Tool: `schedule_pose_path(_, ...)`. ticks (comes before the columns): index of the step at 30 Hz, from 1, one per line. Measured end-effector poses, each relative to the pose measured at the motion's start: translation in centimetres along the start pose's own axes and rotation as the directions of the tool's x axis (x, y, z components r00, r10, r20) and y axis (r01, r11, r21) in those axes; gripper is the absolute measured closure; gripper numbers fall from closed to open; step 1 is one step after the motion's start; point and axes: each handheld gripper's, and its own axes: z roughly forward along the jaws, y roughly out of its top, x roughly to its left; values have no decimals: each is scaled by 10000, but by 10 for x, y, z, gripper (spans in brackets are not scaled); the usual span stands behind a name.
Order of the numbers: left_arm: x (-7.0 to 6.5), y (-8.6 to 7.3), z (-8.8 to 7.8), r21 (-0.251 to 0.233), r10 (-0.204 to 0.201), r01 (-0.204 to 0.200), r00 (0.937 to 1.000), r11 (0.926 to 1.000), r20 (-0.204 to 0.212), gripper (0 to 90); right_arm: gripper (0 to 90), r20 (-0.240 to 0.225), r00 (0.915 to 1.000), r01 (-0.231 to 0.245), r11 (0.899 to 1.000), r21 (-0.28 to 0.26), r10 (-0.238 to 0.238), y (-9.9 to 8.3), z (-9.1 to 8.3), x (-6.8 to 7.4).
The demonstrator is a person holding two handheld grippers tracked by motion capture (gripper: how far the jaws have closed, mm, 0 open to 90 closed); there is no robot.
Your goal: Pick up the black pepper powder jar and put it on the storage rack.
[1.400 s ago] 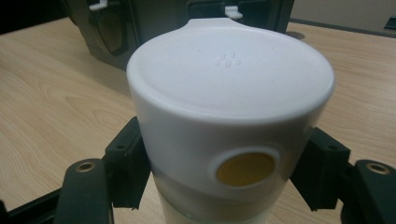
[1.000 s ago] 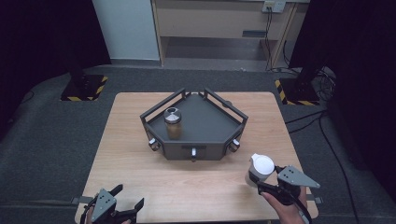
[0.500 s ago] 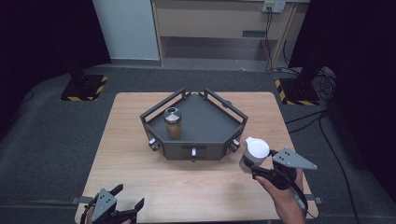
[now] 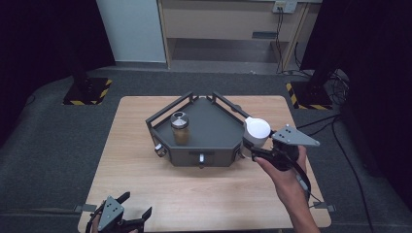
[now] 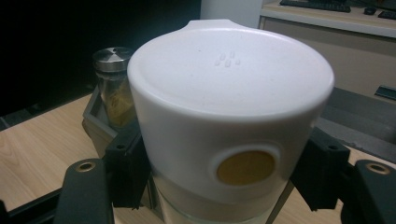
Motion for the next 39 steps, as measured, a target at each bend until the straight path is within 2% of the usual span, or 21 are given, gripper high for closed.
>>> schedule_pose_path(10, 1, 0, 2, 35, 42, -43, 10000, 10000, 80, 50, 310, -65, 9999, -110, 9999, 60, 110, 15, 25, -7)
schedule_pose_path(21, 2, -1, 2, 18, 11, -11, 9999, 10000, 118, 51, 310, 137, 9999, 86, 9999, 143, -88, 23, 48, -12)
schedule_pose_path(29, 4, -1, 1, -8, -59, 59, 9999, 10000, 103, 50, 310, 266, 9995, 155, 9994, 307, -163, 23, 71, -14)
schedule_pose_path(39, 6, -1, 2, 19, -45, 45, 9999, 10000, 134, 51, 309, 255, 9996, 118, 9995, 286, -125, 21, 88, -13)
